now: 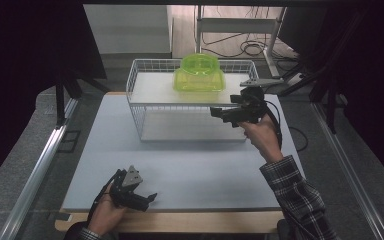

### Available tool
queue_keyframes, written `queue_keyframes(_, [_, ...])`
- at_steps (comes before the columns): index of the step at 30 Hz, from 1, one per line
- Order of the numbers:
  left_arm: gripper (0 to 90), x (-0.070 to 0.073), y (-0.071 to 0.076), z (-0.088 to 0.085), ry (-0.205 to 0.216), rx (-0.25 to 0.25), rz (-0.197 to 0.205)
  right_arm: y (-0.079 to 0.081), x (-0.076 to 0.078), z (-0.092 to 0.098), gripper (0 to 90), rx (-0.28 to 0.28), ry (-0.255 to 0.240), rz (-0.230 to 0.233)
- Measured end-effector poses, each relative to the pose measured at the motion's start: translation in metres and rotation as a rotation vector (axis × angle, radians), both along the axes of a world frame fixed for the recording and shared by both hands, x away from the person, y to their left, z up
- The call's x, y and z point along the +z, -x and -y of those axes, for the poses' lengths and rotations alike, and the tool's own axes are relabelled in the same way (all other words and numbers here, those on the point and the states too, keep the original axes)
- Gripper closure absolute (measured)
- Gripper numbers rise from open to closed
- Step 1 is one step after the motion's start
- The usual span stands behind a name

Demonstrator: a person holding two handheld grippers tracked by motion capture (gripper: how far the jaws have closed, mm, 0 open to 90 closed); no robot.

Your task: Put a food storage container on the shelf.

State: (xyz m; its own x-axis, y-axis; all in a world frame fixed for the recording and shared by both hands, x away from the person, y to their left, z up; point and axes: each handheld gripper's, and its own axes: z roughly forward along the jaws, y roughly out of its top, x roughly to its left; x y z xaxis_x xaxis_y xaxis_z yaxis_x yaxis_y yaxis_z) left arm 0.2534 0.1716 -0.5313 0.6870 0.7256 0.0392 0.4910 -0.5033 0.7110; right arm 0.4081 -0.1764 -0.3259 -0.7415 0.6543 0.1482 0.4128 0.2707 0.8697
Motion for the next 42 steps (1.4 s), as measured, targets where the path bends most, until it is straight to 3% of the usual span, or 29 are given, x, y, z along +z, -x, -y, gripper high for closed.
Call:
queue_keyframes(14, [0.8,0.000,0.000,0.000,-0.005,-0.002,0.000,0.012,-0.030,0.002,1.9,0.013,0.036,-0.012])
queue_keyframes(35, [0.8,-0.001,0.001,0.001,-0.012,-0.001,0.003,0.031,-0.085,0.015,0.0,-0.014,0.087,-0.041])
queue_keyframes(42, [0.8,0.000,0.001,0.001,-0.022,-0.004,0.011,0.040,-0.098,0.020,0.0,-0.021,0.105,-0.025])
